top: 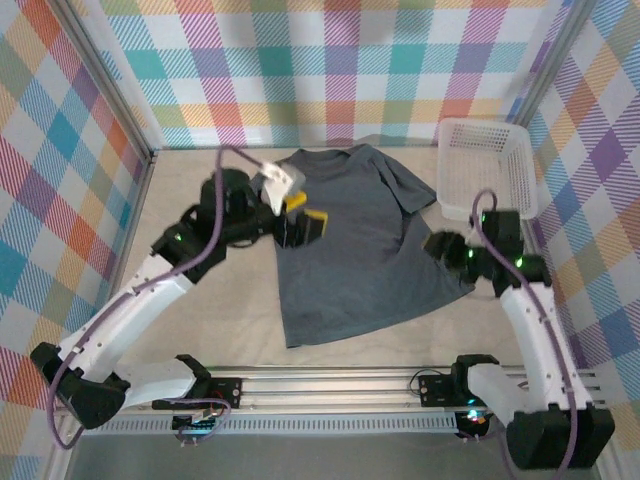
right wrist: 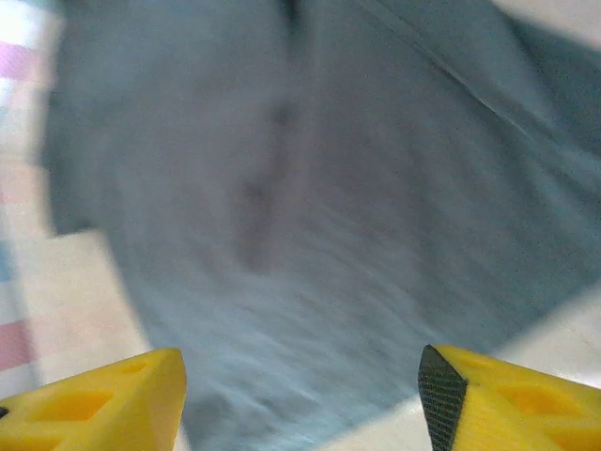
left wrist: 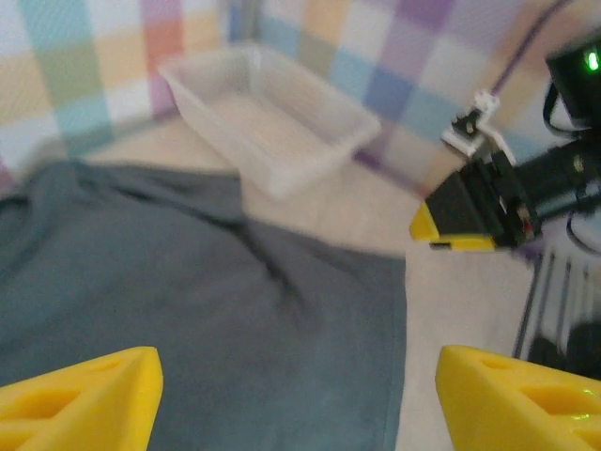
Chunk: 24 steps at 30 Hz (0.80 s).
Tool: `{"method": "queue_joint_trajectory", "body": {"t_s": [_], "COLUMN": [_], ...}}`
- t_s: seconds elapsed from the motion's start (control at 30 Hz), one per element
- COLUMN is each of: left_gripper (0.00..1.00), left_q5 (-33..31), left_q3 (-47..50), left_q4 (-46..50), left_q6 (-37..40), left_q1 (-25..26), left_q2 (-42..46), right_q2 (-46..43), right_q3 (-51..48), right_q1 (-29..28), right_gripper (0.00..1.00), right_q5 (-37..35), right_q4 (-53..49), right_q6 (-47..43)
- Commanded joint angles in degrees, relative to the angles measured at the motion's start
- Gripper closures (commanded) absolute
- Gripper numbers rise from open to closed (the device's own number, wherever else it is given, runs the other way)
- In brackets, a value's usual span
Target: Fold the inside-out t-shirt
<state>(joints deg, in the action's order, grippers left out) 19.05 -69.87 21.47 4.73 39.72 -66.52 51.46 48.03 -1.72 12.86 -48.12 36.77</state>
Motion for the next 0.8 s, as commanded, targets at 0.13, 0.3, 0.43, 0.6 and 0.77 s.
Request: {"method": "queue_joint_trajectory", "body": {"t_s": [0.13, 0.3, 0.43, 0.6, 0.77], "left_gripper": [0.11, 0.09, 0.08, 0.08, 0.07], "left_q5": [0.4, -1.6, -2.1, -3.9, -5.8], "left_q3": [12.1, 14.2, 14.8, 16.1, 16.8], "left_q4": [-3.4, -7.8, -9.8, -11.1, -10.5], "left_q6": [10.2, 9.8, 8.9, 8.2, 7.8], "left_q1": [11.3, 13.7, 14.4, 14.6, 14.6], "left_q2": [1.0, -1.3, -2.8, -2.0, -0.2], "right_q2": [1.2, 11.8, 16.6, 20.4, 23.8], "right_q3": [-15.7, -15.2, -14.5, -12.1, -11.8], "right_q1": [3.3, 6.7, 13.6, 14.1, 14.6], "right_gripper": [0.29, 0.26, 0.36, 0.45, 0.4], "right_q5": [-2.6, -8.4, -5.7, -8.4, -9.3], "right_q4": [5.6, 11.5, 18.4, 19.5, 22.8], "right_q6": [5.5, 2.1, -0.3, -2.2, -3.4]}}
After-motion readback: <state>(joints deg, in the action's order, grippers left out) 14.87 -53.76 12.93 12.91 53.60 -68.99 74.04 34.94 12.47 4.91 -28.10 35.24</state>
